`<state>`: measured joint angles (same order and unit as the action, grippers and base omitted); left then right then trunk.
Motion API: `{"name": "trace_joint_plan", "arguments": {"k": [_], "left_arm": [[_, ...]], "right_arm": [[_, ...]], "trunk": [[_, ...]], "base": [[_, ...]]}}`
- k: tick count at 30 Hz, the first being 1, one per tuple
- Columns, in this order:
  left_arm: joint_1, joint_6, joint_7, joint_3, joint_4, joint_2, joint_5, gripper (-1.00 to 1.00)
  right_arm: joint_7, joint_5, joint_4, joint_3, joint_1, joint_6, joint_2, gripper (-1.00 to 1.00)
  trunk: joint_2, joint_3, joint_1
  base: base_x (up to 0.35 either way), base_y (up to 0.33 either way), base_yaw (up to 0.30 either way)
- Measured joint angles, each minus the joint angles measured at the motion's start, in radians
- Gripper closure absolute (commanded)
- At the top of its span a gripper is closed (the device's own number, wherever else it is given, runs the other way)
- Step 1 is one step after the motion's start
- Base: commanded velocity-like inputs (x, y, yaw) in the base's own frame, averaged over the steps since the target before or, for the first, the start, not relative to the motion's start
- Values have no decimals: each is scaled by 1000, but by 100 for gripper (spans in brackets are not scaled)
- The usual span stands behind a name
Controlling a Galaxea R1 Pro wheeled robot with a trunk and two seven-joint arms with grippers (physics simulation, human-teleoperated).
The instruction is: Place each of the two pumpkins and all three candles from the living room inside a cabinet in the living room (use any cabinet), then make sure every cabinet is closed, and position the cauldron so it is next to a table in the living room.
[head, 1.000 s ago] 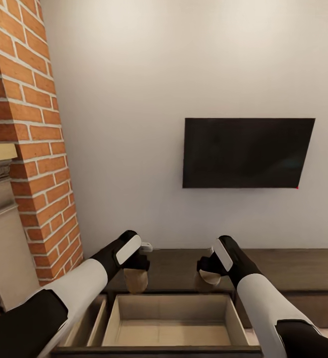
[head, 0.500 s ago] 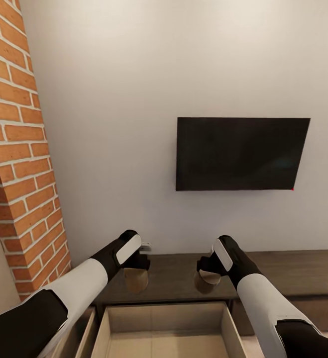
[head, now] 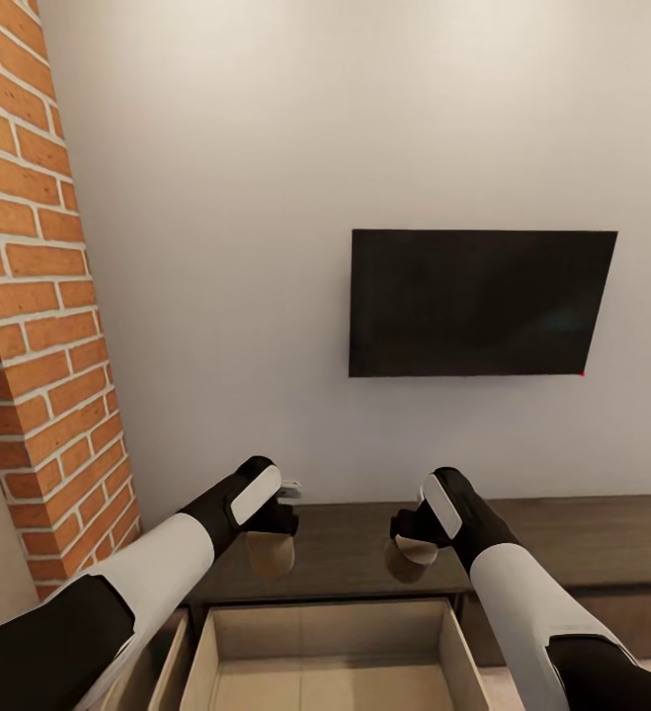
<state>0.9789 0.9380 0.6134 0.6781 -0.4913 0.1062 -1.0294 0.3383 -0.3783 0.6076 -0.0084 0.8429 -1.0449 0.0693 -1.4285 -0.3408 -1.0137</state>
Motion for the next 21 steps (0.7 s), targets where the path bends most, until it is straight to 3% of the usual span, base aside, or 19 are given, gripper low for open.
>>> {"name": "trace_joint_plan", "arguments": {"k": [21], "left_arm": [[0,0,-5,0,0,0,1,100]], "right_arm": [[-1,0,2,0,0,0,1,100]], "trunk": [[-147,-66,-81]], "base": [[0,0,0]]}}
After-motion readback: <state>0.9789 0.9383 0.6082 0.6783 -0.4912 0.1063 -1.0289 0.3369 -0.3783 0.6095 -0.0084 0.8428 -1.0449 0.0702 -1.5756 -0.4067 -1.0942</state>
